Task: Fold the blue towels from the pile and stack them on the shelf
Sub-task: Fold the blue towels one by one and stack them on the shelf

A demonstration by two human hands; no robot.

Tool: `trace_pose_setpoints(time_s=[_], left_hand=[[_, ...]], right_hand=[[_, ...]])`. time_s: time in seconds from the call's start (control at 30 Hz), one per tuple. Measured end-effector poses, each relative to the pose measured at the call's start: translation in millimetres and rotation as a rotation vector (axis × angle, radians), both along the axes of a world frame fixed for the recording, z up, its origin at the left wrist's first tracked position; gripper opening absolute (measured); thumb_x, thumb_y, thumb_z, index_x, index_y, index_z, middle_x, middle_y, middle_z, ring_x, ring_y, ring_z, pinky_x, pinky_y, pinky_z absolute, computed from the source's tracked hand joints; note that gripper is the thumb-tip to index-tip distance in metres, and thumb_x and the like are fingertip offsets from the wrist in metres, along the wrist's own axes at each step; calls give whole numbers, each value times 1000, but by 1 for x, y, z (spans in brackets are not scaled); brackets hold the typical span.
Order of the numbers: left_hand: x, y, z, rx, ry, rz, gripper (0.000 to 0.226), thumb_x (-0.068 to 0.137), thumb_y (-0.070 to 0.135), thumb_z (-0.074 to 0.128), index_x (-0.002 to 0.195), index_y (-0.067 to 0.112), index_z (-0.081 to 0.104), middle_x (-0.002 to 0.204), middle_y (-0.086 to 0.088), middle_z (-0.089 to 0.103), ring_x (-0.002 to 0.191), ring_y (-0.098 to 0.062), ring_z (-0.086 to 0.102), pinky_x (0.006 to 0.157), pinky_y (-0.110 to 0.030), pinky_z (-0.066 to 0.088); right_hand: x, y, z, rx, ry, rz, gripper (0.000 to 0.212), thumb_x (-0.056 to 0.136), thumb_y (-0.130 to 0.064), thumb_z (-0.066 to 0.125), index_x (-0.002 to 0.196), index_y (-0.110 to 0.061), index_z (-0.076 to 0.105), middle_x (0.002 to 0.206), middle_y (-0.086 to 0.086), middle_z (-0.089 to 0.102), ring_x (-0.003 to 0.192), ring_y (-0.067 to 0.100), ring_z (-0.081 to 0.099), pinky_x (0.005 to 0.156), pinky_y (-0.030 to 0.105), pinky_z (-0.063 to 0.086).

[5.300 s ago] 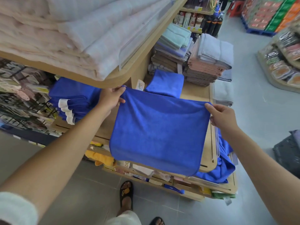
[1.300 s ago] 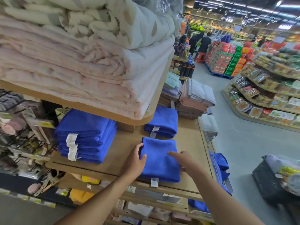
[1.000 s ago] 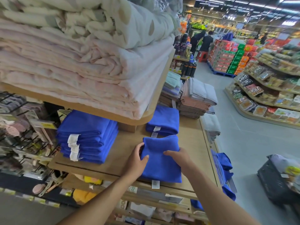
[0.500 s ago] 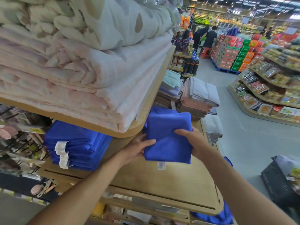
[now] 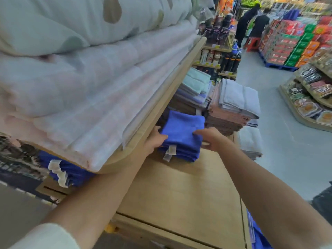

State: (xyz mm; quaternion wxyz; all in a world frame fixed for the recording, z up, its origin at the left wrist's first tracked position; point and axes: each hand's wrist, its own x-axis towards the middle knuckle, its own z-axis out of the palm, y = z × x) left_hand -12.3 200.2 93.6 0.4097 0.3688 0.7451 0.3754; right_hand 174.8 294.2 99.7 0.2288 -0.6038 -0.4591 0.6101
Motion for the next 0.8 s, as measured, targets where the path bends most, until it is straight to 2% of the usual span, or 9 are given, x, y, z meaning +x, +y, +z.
trace_pose_setpoints(time_s=[0.13, 0.2, 0.23, 0.33, 0.43, 0.5, 0.6, 0.7, 0.8], left_hand=[[-12, 8, -26, 148, 82, 40, 62, 93, 5, 66, 150, 12, 42, 139, -17, 56, 122, -30, 59, 105, -42, 47], [-13, 13, -29, 194, 129, 26, 60, 92, 11, 66, 148, 17, 45, 139, -12, 57, 123, -27, 59, 106, -41, 46], [-11, 12, -31, 218, 196, 17, 58, 93, 15, 65, 147, 18, 46, 141, -11, 56, 125, -27, 57, 108, -41, 44], [13, -15, -34, 441, 726, 12, 50, 89, 22, 61, 138, 17, 53, 143, -8, 52, 130, -30, 48, 110, -43, 38], [75, -51, -48, 809, 835, -253, 38, 82, 14, 62, 120, 22, 64, 134, -1, 57, 122, -25, 52, 101, -40, 43], [120, -67, -67, 792, 779, -506, 29, 84, 17, 62, 111, 26, 67, 131, 3, 58, 121, -20, 53, 98, -40, 45], [170, -72, -96, 554, 721, -761, 27, 94, 32, 53, 119, 31, 64, 142, 6, 51, 136, -14, 42, 112, -40, 39], [201, -68, -114, 389, 834, -866, 42, 99, 49, 38, 136, 33, 49, 157, 6, 36, 150, -15, 25, 125, -39, 15], [212, -65, -120, 380, 935, -837, 44, 97, 53, 33, 136, 37, 45, 157, 11, 36, 150, -13, 24, 125, -39, 10]], right_hand=[[8, -2, -16, 102, 117, -89, 51, 88, -3, 76, 136, -6, 57, 132, 16, 65, 111, 30, 67, 80, 43, 58], [18, -3, -18, 134, 169, -105, 52, 90, -6, 76, 137, -8, 53, 132, 16, 64, 107, 29, 68, 82, 44, 60], [26, -6, -19, 146, 163, -102, 53, 91, -9, 76, 138, -10, 51, 130, 15, 63, 104, 27, 67, 82, 44, 60], [70, -18, -23, 213, 100, -108, 41, 94, -18, 73, 132, -16, 57, 120, 6, 66, 92, 16, 68, 73, 37, 59], [135, -38, -35, 298, 47, -191, 14, 96, -14, 67, 109, -20, 70, 95, -2, 74, 72, 8, 70, 60, 25, 54], [181, -54, -47, 351, -19, -292, 13, 94, -8, 65, 100, -17, 73, 80, -2, 74, 63, 10, 66, 52, 21, 50], [241, -78, -79, 335, -213, -371, 16, 93, -6, 62, 95, -17, 73, 83, 2, 74, 64, 16, 66, 55, 28, 54], [280, -104, -130, 213, -427, -278, 23, 93, -6, 61, 112, -13, 72, 104, 5, 76, 78, 24, 73, 84, 45, 61], [289, -129, -175, 109, -516, -53, 49, 93, -16, 66, 141, -13, 56, 137, 5, 63, 101, 27, 72, 94, 43, 57]])
